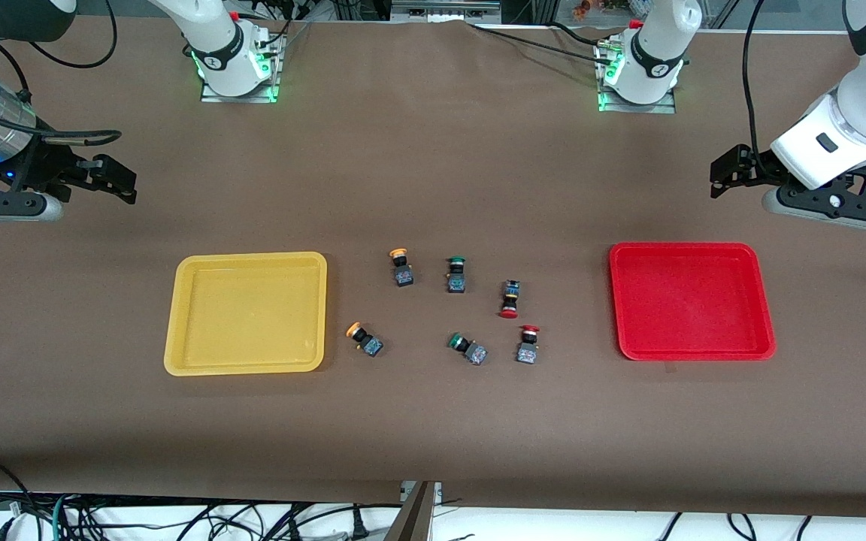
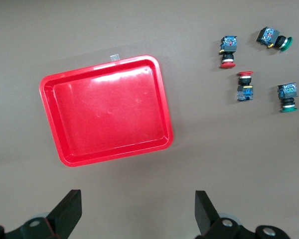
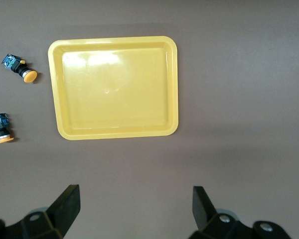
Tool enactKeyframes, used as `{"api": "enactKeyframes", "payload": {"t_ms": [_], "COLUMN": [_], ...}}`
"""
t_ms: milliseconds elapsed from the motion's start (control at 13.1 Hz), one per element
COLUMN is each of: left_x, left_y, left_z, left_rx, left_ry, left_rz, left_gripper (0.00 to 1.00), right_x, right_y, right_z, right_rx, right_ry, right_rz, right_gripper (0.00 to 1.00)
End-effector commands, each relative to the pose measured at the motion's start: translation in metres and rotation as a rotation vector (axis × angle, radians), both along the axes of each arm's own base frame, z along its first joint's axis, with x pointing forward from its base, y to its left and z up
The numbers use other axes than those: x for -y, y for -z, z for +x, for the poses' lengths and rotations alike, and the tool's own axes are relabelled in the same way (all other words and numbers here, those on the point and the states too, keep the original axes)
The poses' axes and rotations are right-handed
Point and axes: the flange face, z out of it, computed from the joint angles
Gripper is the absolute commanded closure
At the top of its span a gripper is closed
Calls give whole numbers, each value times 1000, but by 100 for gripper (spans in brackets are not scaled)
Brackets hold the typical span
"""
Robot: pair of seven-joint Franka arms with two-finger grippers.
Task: Place red and yellow buttons in trays
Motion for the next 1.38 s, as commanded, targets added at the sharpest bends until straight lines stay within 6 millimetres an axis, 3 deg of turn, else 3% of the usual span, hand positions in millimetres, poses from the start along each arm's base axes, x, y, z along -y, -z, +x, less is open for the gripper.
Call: {"api": "enactKeyframes", "payload": {"t_ms": [0,306,688,1146,1223,1299], "left_x": [0,0,0,0,2,3], "left_y": [-3,-3,-7,-7,-8,-7], "left_z": [-4,-4,-3,-3,-3,-3], "left_rx": [-3,-4,9,8,9,8], "left_ry": [12,11,19,17,19,19], "left_rz": [13,13,13,13,13,13], "left_gripper": [0,0,0,0,0,0], "right_x": [-2,-16,-23,-23,-26,-44], "right_y": [0,-9,23,24,26,30], "right_z": [-8,-4,2,5,6,4], "right_rx": [-13,18,-72,-77,-77,-85], "right_ry": [34,-1,-49,-137,-144,-204], "right_rz": [1,15,-22,-4,-1,10], "right_gripper": [0,0,0,0,0,0]}}
